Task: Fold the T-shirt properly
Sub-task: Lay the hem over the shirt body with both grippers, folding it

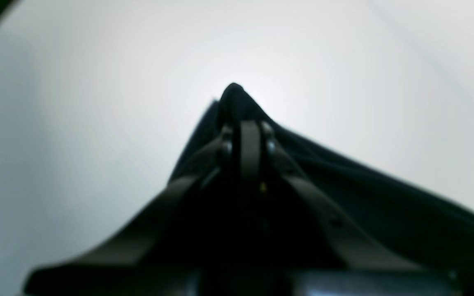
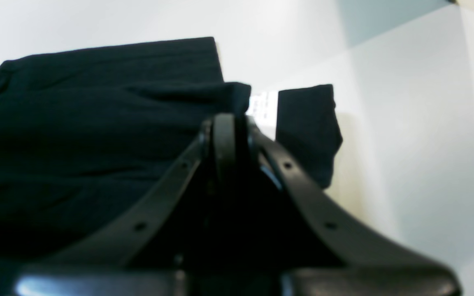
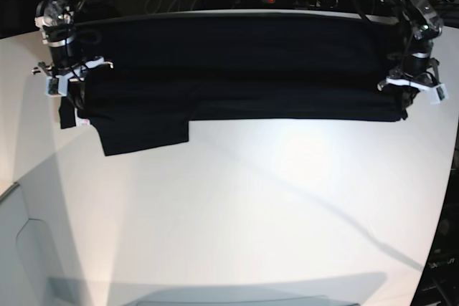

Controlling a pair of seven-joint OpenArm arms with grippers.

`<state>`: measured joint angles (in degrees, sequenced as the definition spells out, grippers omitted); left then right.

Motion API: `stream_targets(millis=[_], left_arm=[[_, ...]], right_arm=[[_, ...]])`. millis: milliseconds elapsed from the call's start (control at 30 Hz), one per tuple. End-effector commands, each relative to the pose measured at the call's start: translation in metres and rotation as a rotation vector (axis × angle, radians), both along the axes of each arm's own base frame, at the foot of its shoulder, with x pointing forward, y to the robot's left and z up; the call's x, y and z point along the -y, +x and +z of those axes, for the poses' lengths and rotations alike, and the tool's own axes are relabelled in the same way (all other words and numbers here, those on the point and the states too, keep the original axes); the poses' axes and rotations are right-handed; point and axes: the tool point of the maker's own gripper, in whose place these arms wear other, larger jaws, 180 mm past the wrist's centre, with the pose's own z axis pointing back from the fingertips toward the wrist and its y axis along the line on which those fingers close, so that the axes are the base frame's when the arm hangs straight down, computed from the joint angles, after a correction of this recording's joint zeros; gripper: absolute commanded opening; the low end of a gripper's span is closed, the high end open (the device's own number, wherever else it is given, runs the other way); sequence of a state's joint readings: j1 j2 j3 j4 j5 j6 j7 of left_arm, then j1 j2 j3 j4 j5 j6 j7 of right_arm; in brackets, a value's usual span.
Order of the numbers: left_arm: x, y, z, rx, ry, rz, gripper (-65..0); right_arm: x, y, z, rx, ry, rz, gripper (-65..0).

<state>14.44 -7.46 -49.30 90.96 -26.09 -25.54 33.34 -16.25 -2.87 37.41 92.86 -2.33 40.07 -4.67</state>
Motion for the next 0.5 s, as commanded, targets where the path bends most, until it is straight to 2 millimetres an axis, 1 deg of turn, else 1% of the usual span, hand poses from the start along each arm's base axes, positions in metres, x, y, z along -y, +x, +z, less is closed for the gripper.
stream_targets(millis=[0,100,200,267,333,367,400,467], left_arm=[[-0.007,0.0057,0.0168,0.055,0.03,0.002,-65.0],[-0.0021,0.0029,0.0114,0.048,0.013,0.006,-65.0],[-0.0019,0.0025,0.0105,0.043,0.013,0.005,-65.0],[-0.0014,0.0026,0.0101,0.041,0.012,0.003,-64.9],[-0.0009,0.003,0.01,0.039,0.013,-0.001,-64.7],[-0.0009,0.0014,0.0089,0.034,0.013,-0.001,-63.5],[-0.0018,-0.0014,0.0075,0.027,0.015,0.0,-61.3],[-0.0009,-0.0029,0.0087,0.028,0.018,-0.002,-54.1]], right_arm=[[0.0031,0.0043,0.0102,0.047,-0.001,-0.001,-65.0],[0.0032,0.0025,0.0045,0.033,0.007,-0.004,-65.0],[0.0035,0.0015,0.0024,0.021,0.005,-0.002,-65.0],[0.0036,0.0013,0.002,0.019,0.004,-0.001,-60.4],[0.0036,-0.0014,0.0006,0.012,0.003,-0.001,-53.4],[0.0037,-0.0032,0.0018,0.015,0.0,0.0,-49.7],[0.0036,-0.004,0.003,0.02,0.002,-0.001,-46.1],[0.0043,-0.0013,0.0103,0.038,-0.009,0.001,-40.6]])
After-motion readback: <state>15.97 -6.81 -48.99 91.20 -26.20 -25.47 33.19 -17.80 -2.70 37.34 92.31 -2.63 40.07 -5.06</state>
